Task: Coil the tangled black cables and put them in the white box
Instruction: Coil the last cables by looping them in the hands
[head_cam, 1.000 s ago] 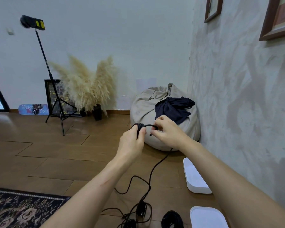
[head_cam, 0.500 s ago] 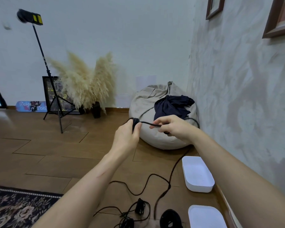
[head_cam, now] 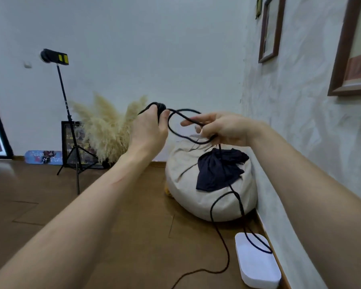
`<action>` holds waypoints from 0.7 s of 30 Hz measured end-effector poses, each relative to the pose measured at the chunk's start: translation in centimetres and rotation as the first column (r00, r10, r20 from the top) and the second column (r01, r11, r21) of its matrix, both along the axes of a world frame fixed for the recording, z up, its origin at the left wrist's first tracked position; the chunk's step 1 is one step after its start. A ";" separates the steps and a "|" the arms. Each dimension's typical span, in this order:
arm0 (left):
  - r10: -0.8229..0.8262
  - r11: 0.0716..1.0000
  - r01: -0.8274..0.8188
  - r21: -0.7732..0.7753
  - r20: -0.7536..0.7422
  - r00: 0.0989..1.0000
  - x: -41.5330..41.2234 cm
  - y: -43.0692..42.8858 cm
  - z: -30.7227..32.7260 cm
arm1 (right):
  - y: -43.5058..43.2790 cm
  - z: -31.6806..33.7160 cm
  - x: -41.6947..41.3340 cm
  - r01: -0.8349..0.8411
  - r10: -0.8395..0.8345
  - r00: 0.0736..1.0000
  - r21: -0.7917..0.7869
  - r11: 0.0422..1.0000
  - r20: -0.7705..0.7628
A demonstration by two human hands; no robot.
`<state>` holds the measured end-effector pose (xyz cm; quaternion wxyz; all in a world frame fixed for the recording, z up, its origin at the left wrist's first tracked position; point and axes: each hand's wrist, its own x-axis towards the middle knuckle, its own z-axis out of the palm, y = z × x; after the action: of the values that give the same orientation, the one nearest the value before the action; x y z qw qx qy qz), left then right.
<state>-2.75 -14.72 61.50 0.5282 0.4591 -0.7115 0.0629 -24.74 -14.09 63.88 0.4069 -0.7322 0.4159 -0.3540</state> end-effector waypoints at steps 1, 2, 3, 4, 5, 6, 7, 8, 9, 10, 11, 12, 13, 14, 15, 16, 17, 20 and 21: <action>0.025 1.000 -0.025 -0.003 0.007 1.000 0.4 -0.3 0.2 | 0.0 0.0 0.0 -0.009 0.010 1.000 0.013 1.000 -0.027; 0.038 0.999 -0.038 0.009 -0.011 0.999 0.9 -0.7 0.3 | 0.0 -0.4 -0.4 -0.024 0.025 0.998 0.026 0.999 -0.055; 0.057 0.998 -0.055 0.036 -0.058 0.997 1.9 -1.1 0.4 | -0.1 -1.3 -1.1 -0.025 0.028 0.996 0.036 0.999 -0.084; 0.090 0.994 -0.081 0.079 -0.119 0.989 3.3 -1.5 0.3 | -0.2 -2.5 -2.3 0.000 0.005 0.993 0.038 0.999 -0.121; 0.126 0.985 -0.104 0.136 -0.165 0.978 4.9 -1.7 -0.1 | -0.2 -4.2 -3.7 0.052 -0.047 0.985 0.027 0.998 -0.163; 0.144 0.976 -0.111 0.189 -0.168 0.975 6.4 -1.6 -0.9 | -0.1 -6.0 -5.2 0.114 -0.110 0.973 0.010 0.993 -0.203; 0.138 0.967 -0.105 0.232 -0.131 0.982 7.4 -1.3 -2.3 | 0.2 -7.9 -6.4 0.165 -0.163 0.951 -0.012 0.986 -0.262; 0.117 0.958 -0.090 0.271 -0.085 0.989 7.8 -0.9 -4.3 | 0.5 -9.6 -7.1 0.199 -0.196 0.928 -0.024 0.980 -0.316; 0.093 0.946 -0.070 0.317 -0.060 0.994 7.6 -0.4 -6.4 | 0.8 -11.1 -7.1 0.219 -0.212 0.917 -0.019 0.976 -0.339; 0.071 0.931 -0.044 0.363 -0.063 0.995 7.1 0.2 -8.6 | 1.1 -12.3 -6.8 0.235 -0.220 0.925 0.009 0.972 -0.309; 0.049 0.918 -0.014 0.395 -0.080 0.996 6.2 0.6 -10.6 | 1.2 -13.2 -6.1 0.250 -0.231 0.948 0.063 0.966 -0.220; 0.021 0.909 0.024 0.417 -0.104 0.994 5.3 1.1 -12.1 | 1.2 -13.8 -5.3 0.259 -0.243 0.961 0.119 0.958 -0.132; -0.009 0.900 0.067 0.430 -0.136 0.991 4.3 1.4 -13.4 | 1.2 -14.3 -4.5 0.266 -0.256 0.963 0.148 0.952 -0.085; -0.037 0.894 0.107 0.436 -0.167 0.985 3.4 1.7 -14.3 | 1.3 -14.6 -3.7 0.277 -0.265 0.959 0.140 0.950 -0.103; -0.064 0.889 0.141 0.436 -0.186 0.980 2.6 2.0 -15.1 | 1.5 -14.8 -3.0 0.270 -0.253 0.957 0.117 0.956 -0.144; -0.091 0.882 0.171 0.439 -0.196 0.976 1.8 2.4 -15.8 | 1.8 -14.9 -2.2 0.239 -0.222 0.962 0.094 0.967 -0.162; -0.119 0.874 0.200 0.444 -0.203 0.972 1.1 2.7 -16.6 | 2.3 -14.8 -1.2 0.198 -0.186 0.971 0.068 0.978 -0.153; -0.175 0.843 0.288 0.455 -0.274 0.946 -0.6 3.5 -18.8 | 3.5 -14.9 1.3 0.127 -0.143 0.974 -0.098 0.987 -0.173; -0.184 0.835 0.310 0.455 -0.300 0.936 -0.7 3.5 -19.4 | 3.7 -15.3 1.8 0.127 -0.153 0.971 -0.145 0.981 -0.184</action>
<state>-3.49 -11.18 42.12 0.4799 0.4867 -0.6867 -0.2476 -22.95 -10.38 48.62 0.2889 -0.7575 0.4799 -0.3354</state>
